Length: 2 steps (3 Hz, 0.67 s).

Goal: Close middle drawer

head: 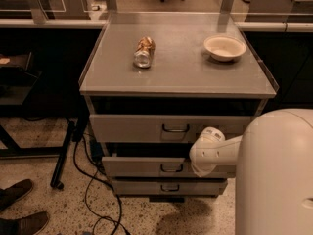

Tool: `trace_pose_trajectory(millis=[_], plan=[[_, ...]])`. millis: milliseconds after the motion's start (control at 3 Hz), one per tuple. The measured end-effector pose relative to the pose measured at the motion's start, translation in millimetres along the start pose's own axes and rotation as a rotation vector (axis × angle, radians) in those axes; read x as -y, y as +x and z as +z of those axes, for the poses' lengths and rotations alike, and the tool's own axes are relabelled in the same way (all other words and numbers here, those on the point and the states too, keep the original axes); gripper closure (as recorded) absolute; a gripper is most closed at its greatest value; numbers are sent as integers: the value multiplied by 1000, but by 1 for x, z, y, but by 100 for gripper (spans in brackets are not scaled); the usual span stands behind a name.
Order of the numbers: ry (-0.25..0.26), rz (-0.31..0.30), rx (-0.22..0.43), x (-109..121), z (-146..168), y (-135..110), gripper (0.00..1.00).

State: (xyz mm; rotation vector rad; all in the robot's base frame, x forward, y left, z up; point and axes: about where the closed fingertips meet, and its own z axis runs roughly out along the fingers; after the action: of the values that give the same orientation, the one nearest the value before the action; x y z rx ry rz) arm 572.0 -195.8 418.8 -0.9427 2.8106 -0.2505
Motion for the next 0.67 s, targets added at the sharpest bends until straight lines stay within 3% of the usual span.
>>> trace_pose_trajectory(millis=[667], plan=[[0, 0, 0, 0, 0, 0, 40]])
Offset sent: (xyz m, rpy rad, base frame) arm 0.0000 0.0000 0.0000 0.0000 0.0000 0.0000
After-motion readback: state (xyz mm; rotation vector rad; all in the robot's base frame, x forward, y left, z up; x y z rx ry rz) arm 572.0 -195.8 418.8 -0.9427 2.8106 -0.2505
